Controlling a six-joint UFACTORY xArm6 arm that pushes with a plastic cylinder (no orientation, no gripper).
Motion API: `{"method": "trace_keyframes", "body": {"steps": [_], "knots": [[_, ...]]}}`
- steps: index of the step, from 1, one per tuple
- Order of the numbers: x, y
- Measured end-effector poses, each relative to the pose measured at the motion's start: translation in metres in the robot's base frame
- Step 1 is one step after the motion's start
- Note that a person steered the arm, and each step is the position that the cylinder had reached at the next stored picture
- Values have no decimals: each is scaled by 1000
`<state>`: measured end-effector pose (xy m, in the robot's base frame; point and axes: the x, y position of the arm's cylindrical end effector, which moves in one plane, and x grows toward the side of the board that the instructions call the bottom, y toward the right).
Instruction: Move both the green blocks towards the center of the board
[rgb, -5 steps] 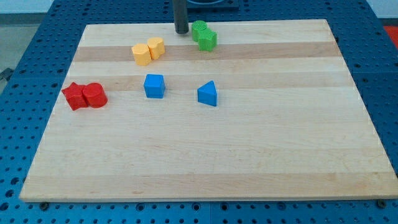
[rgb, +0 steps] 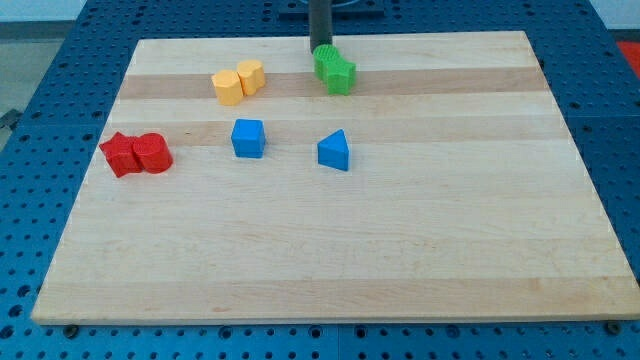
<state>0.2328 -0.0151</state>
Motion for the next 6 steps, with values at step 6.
{"method": "trace_keyframes", "body": {"steps": [6], "knots": [[71, 94]]}}
